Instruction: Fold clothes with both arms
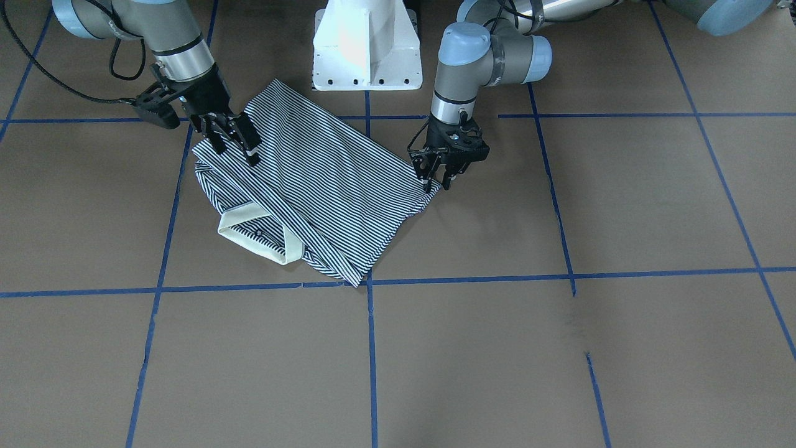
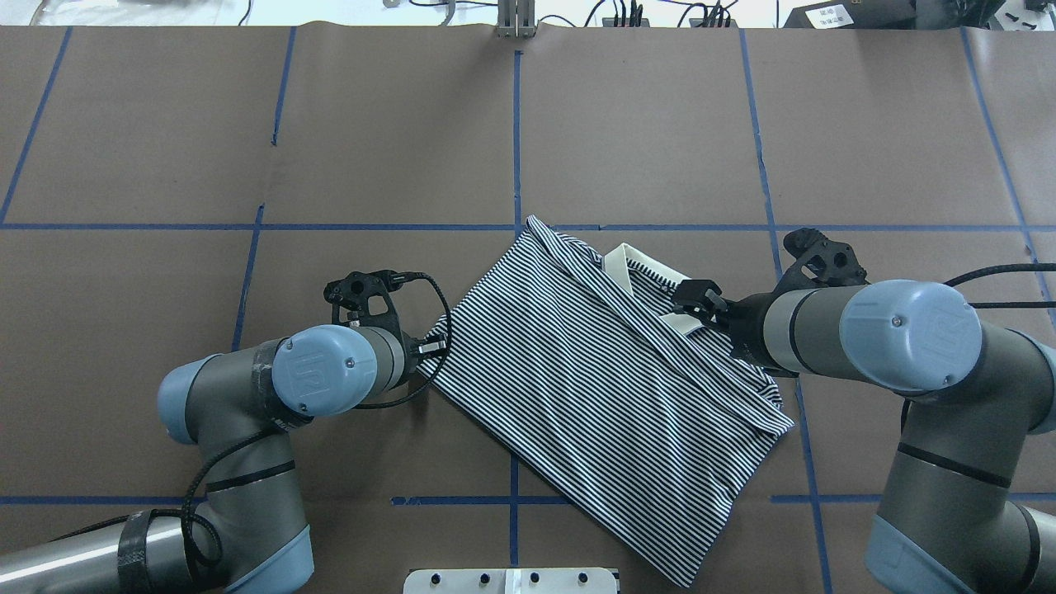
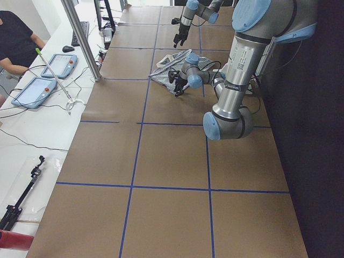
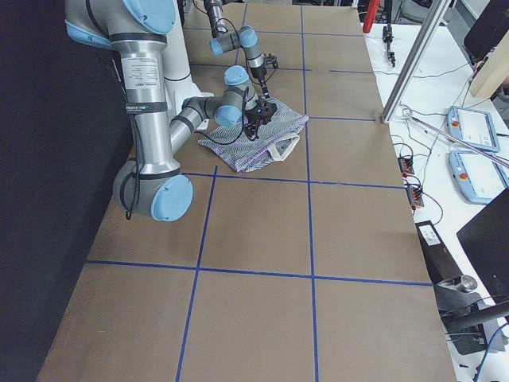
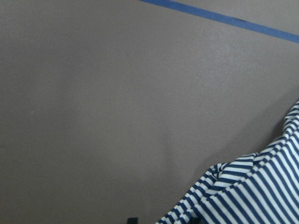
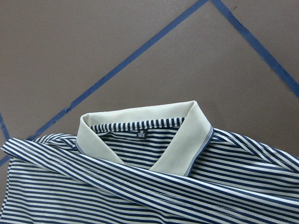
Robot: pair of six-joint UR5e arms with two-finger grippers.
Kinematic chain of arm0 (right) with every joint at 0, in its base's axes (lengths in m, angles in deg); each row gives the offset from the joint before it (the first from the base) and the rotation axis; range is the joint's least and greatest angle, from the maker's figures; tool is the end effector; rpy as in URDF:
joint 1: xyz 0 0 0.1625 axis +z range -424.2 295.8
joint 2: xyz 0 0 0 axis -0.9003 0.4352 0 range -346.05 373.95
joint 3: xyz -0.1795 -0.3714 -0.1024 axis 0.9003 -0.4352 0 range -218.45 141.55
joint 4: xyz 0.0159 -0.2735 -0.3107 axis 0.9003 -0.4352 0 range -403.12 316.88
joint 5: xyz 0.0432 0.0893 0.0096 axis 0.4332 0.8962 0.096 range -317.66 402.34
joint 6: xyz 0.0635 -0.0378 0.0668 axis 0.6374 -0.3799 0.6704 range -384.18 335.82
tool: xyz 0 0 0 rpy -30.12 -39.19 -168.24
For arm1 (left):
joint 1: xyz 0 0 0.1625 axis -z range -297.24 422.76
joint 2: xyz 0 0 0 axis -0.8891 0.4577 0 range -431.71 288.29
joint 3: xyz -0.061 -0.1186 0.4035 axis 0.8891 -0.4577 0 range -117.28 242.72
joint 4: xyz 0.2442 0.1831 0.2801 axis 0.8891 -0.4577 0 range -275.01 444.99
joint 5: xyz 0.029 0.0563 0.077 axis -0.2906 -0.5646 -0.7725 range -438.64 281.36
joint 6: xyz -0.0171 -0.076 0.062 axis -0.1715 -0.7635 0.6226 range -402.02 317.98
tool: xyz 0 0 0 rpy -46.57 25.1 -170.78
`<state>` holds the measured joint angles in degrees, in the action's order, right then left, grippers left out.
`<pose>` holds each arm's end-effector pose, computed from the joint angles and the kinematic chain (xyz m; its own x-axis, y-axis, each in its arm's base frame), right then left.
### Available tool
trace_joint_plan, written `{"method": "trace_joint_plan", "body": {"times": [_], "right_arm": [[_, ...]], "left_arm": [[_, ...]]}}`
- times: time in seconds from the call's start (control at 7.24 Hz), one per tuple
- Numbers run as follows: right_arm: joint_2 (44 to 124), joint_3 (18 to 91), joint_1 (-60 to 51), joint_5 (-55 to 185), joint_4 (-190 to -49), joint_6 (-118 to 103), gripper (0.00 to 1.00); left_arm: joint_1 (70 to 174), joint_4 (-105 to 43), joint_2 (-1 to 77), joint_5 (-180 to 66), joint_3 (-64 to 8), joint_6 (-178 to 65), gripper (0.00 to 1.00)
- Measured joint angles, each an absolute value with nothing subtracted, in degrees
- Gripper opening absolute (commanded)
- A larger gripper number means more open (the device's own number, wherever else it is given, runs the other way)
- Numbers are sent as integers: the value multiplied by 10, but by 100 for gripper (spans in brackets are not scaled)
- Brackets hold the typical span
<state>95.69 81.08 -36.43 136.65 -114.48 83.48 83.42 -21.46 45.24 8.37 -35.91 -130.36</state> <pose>-0.3915 -0.3485 0.3147 0.3422 0.5221 0.7812 -0.5384 0.7904 -0.2923 0.5606 -0.3594 0.2957 0.5867 -0.1903 -0.7871 0.3739 0.9258 0.0549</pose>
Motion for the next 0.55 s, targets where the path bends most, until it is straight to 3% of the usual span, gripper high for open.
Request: {"method": "trace_joint_plan", "body": {"times": [0.55], "right_arm": [[957, 812, -364, 1366, -1145, 835, 100]], "left_arm": [[842, -210, 452, 84, -364, -1303, 0]]}}
